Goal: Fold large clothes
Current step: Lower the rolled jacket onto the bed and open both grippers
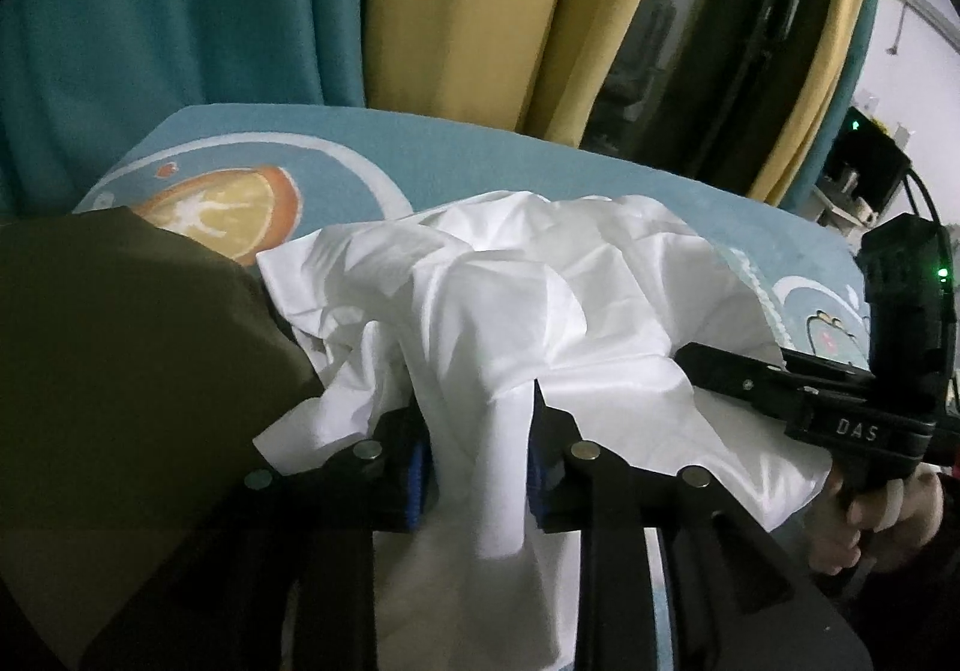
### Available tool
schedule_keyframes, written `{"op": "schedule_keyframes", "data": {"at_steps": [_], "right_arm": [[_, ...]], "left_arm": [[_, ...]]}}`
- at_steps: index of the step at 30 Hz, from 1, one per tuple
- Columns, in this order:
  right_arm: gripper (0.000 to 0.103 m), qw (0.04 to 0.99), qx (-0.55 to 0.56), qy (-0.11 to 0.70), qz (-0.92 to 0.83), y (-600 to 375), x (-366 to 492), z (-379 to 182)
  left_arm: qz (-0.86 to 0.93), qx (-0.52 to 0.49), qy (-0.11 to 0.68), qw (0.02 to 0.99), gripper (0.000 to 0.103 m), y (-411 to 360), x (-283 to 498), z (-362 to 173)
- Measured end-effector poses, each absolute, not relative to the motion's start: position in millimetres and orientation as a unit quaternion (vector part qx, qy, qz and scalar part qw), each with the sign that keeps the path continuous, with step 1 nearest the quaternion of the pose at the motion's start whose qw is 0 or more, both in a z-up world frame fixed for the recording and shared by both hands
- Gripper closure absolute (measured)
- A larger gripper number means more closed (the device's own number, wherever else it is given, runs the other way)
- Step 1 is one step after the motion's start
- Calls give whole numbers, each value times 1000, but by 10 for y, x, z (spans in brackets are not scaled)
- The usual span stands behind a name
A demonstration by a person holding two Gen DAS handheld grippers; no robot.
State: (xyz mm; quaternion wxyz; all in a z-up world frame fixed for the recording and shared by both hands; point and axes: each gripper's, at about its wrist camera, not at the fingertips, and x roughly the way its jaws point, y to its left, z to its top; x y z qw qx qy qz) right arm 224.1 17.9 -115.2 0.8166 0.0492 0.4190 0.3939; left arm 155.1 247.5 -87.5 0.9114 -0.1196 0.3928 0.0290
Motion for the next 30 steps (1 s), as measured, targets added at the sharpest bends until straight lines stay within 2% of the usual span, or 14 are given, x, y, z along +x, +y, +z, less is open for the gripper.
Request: {"op": "schedule_keyframes", "data": {"at_steps": [2, 4, 9, 11, 16, 30], "right_arm": [[45, 820, 46, 421, 385, 159, 2244, -1146], [40, 822, 47, 426, 375, 114, 2232, -1120], [34, 820, 44, 439, 365, 31, 2242, -1071], [26, 827, 36, 434, 356, -26, 2216, -1034], [20, 841, 14, 421, 340, -201, 2091, -945], [16, 855, -1, 419, 307, -911, 1627, -975]], "left_arm": [[42, -113, 394, 911, 73, 2412, 1529, -856], [53, -109, 392, 912, 72, 2371, 1496, -833], [69, -117, 377, 916, 71, 2336, 1360, -732], [80, -117, 367, 919, 64, 2328, 1271, -667], [109, -118, 349, 923, 57, 2292, 1045, -530], [84, -126, 359, 921, 56, 1701, 627, -612]]}}
